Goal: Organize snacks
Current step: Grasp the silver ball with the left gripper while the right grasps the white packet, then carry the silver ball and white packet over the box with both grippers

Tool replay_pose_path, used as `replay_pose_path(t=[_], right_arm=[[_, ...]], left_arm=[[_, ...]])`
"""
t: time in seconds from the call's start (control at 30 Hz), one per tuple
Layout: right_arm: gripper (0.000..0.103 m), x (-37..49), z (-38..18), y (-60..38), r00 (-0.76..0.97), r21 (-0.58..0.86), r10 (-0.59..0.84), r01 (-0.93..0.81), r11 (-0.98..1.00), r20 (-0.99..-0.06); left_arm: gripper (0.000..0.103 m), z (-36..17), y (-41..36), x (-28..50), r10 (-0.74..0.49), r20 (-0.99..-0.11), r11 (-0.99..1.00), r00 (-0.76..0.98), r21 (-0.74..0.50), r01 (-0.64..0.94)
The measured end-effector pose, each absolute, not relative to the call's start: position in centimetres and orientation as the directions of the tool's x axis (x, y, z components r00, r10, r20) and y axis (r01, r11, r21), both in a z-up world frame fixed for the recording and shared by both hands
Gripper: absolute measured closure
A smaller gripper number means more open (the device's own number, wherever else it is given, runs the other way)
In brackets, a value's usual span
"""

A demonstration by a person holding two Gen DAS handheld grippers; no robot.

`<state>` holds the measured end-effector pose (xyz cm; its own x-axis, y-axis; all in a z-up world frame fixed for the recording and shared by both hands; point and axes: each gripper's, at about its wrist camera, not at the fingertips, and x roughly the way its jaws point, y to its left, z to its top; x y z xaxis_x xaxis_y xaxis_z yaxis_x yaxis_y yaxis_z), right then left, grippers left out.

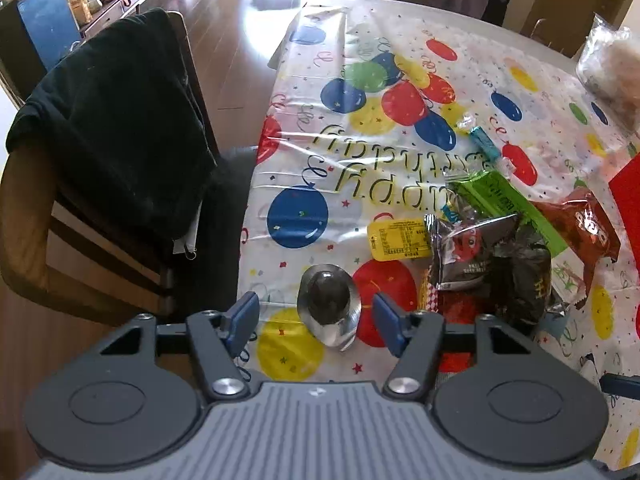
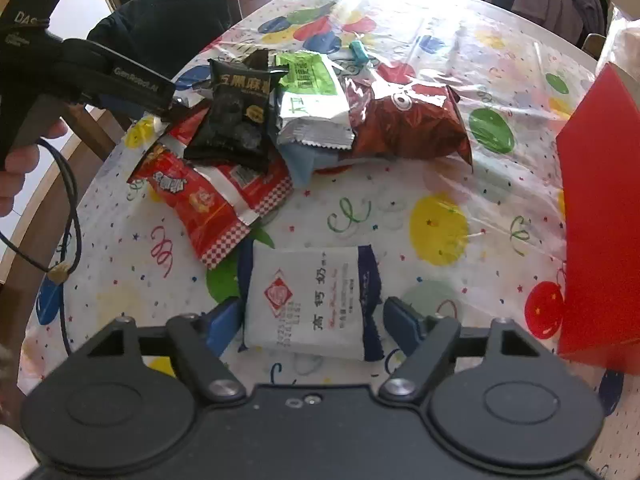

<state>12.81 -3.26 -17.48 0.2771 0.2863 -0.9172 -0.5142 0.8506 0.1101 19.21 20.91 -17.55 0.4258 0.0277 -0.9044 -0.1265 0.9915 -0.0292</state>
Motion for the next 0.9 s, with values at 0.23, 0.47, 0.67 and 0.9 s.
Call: replay_pose_path(t=[0.23, 0.47, 0.67, 0.9], right_arm=[[0.039, 12.3, -17.4, -2.6, 0.298, 0.057, 0.264, -0.559, 0.827, -0.917], [0.046, 12.4, -17.2, -3.1, 0.301, 0.072, 0.279, -0.552, 0.831, -0.912], [0.047, 12.7, -16.4, -4.6, 0.318, 0.098, 0.291, -0.506, 0.857, -0.902], [0.047, 12.5, -14.5, -6.3, 0.345, 0.131, 0.319, -0.47, 0.873, -0.883]], left_arm=[[0.067, -17.4, 19.9, 19.0, 0.045, -0.893, 0.996, 0.447, 0.004, -0.092], [0.07, -17.4, 20.0, 18.7, 0.028, -0.889, 0.996, 0.457, -0.016, -0.092], [0.07, -16.9, 20.4, 18.2, 0.016, -0.887, 0.992, 0.462, -0.042, -0.115], [0.07, -15.0, 20.5, 17.2, -0.012, -0.874, 0.987, 0.485, -0.088, -0.135]])
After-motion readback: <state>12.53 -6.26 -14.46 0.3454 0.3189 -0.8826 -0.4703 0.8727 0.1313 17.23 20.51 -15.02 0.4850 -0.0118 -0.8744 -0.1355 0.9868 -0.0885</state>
